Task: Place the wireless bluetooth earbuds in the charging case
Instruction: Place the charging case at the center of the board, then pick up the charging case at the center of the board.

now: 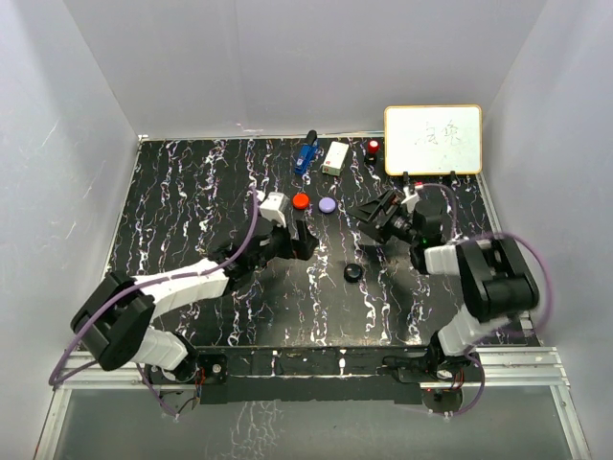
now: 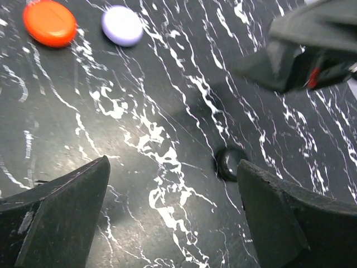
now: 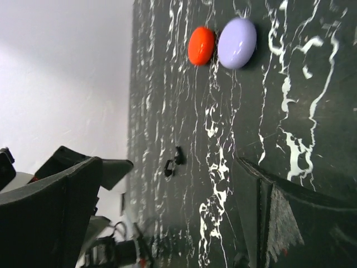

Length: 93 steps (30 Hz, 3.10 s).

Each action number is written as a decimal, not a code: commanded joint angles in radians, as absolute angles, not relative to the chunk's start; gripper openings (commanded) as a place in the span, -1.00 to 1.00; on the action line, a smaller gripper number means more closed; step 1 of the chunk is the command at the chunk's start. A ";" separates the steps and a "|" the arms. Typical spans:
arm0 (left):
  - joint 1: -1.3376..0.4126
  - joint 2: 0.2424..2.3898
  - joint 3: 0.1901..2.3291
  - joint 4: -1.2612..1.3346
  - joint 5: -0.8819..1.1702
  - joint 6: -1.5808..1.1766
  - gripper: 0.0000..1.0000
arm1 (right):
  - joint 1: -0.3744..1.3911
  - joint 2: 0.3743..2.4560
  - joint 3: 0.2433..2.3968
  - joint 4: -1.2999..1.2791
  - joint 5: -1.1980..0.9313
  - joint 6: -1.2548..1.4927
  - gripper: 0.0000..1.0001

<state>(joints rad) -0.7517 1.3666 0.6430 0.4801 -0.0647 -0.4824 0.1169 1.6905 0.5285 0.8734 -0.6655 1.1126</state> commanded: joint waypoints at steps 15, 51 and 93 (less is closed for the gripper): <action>-1.009 1.649 0.862 0.351 -0.114 -0.330 0.90 | 0.108 1.242 0.644 0.236 -0.263 0.658 0.97; -1.052 1.909 0.807 0.704 0.083 0.076 0.53 | 0.008 1.223 0.614 0.230 -0.383 0.656 0.94; -1.039 1.877 0.764 0.809 -0.077 0.132 -0.63 | -0.034 1.258 0.590 0.245 -0.567 0.660 0.82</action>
<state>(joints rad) -1.0492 1.9507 0.8055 0.8597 -0.0196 0.0898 -0.0284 1.2480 0.5926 0.1902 -0.4862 0.6670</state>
